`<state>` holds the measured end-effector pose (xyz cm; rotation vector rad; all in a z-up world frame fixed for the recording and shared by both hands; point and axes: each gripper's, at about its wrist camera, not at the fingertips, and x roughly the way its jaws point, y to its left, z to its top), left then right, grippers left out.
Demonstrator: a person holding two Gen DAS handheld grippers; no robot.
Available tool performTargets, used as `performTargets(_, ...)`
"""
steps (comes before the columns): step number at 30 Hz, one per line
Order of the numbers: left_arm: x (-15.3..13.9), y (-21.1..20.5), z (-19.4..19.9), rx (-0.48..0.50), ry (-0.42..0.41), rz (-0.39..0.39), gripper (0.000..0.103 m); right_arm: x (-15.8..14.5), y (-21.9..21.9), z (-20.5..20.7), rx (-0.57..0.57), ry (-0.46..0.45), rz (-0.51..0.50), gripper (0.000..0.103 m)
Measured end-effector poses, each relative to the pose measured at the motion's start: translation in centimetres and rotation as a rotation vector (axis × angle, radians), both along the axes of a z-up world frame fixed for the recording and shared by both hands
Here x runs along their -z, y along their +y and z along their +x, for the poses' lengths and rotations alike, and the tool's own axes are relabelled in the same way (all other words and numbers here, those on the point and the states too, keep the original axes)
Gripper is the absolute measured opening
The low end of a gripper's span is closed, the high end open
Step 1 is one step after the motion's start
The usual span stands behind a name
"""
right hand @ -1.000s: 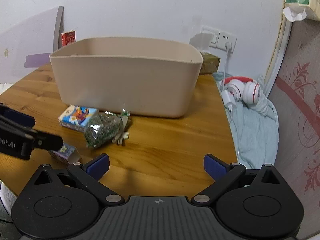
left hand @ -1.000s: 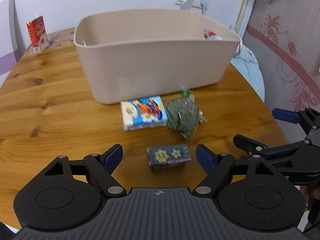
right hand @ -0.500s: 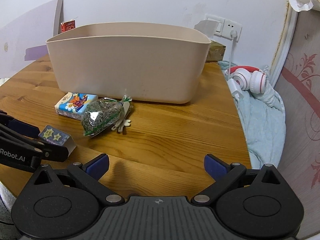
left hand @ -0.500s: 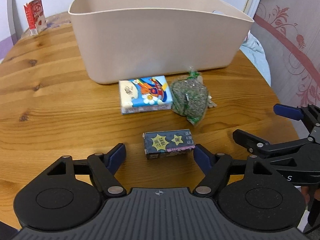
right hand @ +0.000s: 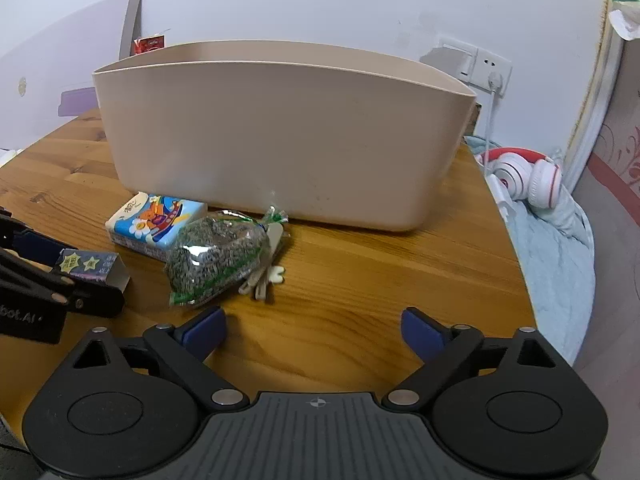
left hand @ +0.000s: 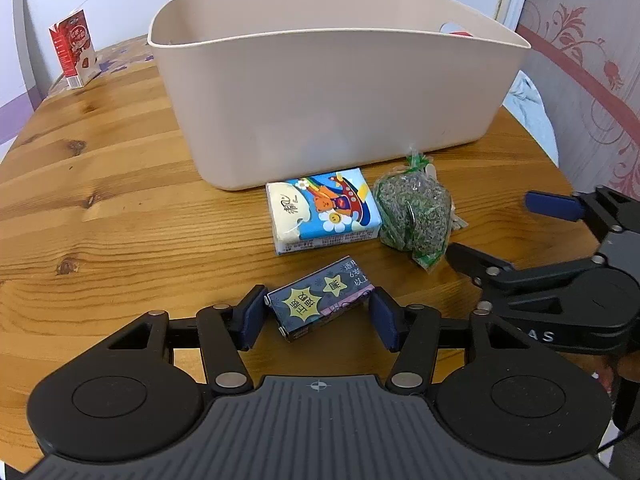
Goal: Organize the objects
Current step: 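Grasp the star-printed box with left tool while right tool grasps the hair clip, then lift both items over the bin and open both tools to drop them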
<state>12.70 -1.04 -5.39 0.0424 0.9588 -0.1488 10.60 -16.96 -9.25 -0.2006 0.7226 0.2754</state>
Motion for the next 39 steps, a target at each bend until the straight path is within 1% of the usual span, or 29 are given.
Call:
performTargets(2,0.1,0.1,0.0,0.007,-0.012,0.004,0.057,0.1,0.3,0.4,-0.009,-0.007,0.008,0.093)
performTargets(6,0.2,0.1,0.2,0.023,-0.026,0.008,0.056,0.1,0.8,0.9,-0.027,-0.018,0.025,0.083)
performTargets(8,0.2,0.2,0.3,0.027,-0.025,0.008,0.056,0.1,0.9,1.2,-0.041,-0.017,0.04,0.077)
performTargets(9,0.2,0.2,0.4,0.027,-0.025,0.007,0.056,0.1,1.0,1.3,-0.047,-0.016,0.047,0.071)
performTargets(10,0.2,0.1,0.4,0.026,-0.026,0.007,0.056,0.1,1.0,1.3,-0.055,-0.015,0.055,0.063)
performTargets(11,0.2,0.1,0.4,0.025,-0.027,0.008,0.056,0.0,1.0,1.3,-0.062,-0.013,0.064,0.059)
performTargets(14,0.2,0.2,0.4,0.024,-0.03,0.008,0.055,-0.1,1.2,1.2,-0.081,-0.006,0.087,0.027)
performTargets(15,0.2,0.2,0.4,0.024,-0.03,0.008,0.055,-0.1,1.4,1.0,-0.083,-0.008,0.079,0.022)
performTargets(17,0.2,0.1,0.3,0.024,-0.032,0.009,0.055,-0.1,1.5,0.8,-0.088,-0.009,0.07,0.02)
performTargets(19,0.2,0.0,0.2,0.021,-0.031,0.009,0.055,-0.3,1.4,0.5,-0.093,0.002,0.075,0.012)
performTargets(26,0.0,0.4,-0.4,0.008,-0.026,-0.001,0.055,-0.5,0.5,-0.9,-0.066,0.015,0.088,0.012)
performTargets(32,-0.9,0.6,-1.2,0.005,-0.047,-0.006,0.055,-1.1,-0.5,-2.2,-0.045,0.012,0.117,0.012)
performTargets(39,-2.4,1.3,-1.9,-0.006,-0.083,-0.021,0.055,-2.6,-1.3,-3.8,-0.037,-0.01,0.144,0.012)
